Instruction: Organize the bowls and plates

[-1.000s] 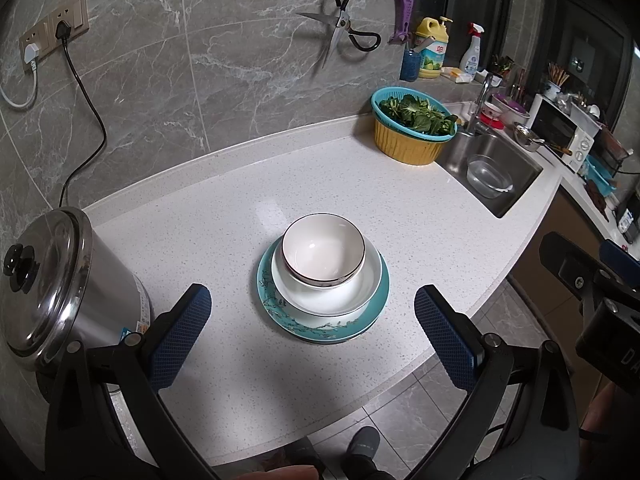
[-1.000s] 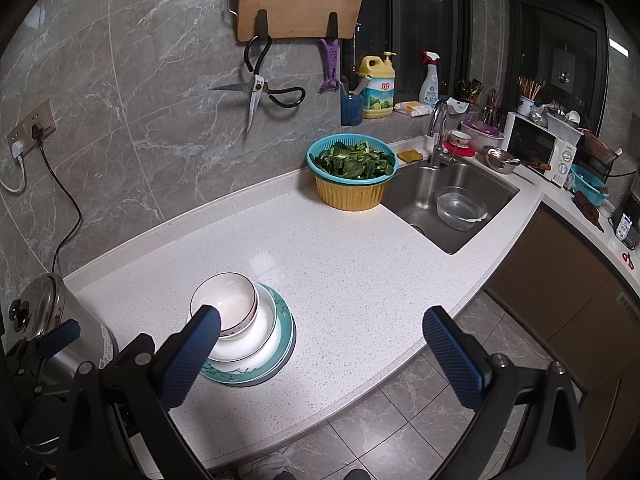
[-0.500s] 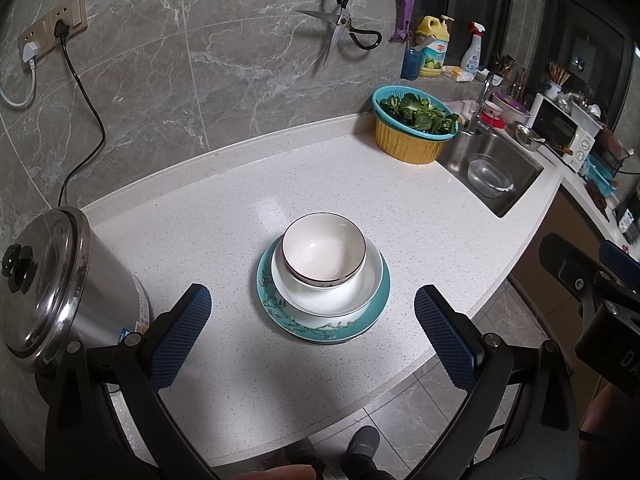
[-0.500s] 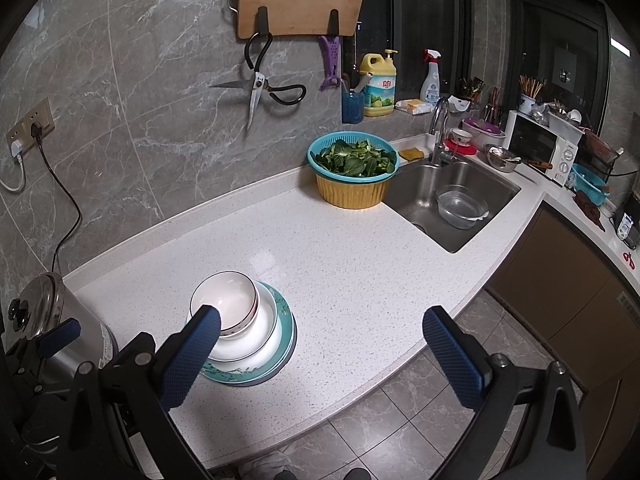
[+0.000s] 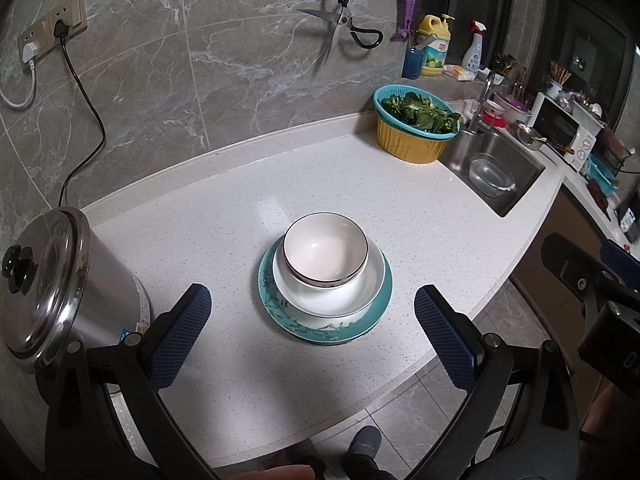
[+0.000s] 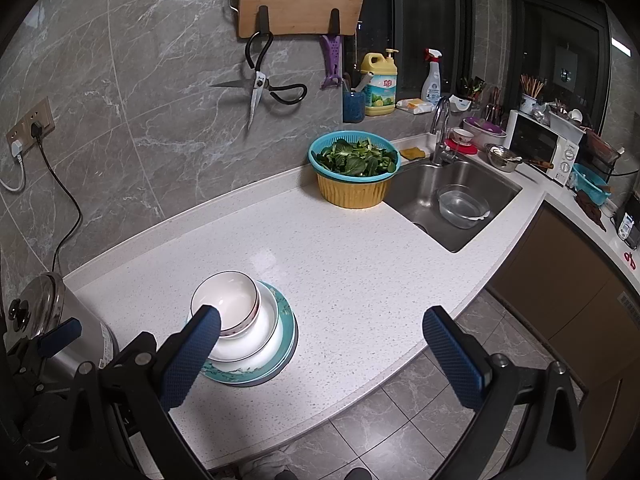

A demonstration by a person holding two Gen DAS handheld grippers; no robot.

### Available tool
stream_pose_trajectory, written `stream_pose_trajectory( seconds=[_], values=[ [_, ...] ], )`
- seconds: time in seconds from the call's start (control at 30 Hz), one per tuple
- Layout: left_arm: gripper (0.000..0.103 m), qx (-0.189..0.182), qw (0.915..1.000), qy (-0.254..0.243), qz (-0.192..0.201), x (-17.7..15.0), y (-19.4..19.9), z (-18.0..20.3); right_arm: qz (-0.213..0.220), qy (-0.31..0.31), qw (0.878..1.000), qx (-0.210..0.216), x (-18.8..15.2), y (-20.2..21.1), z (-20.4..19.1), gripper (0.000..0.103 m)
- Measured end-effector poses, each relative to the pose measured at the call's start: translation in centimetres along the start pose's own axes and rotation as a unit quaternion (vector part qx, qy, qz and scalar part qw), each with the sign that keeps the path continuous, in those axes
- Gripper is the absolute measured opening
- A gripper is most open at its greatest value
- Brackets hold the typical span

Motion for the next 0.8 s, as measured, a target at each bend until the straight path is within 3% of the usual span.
stream_pose_trajectory(
  seconds=[0.8],
  values=[
    [0.103, -0.001, 1.0000, -0.002, 0.008, 0.38, -0.66, -0.53, -0.001, 0.000, 1.000, 0.001, 0.06, -0.02, 0.08, 0.103]
  ],
)
Point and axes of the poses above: each gripper's, at about its wrist camera, not at the fingertips, and y roughly against the way its jaws point, z to its right, x to its top, the point moved 5 cm from there along -y, roughly the way its jaws point, and after that the axes turned 12 degrees about x, right-handed, at the moved point
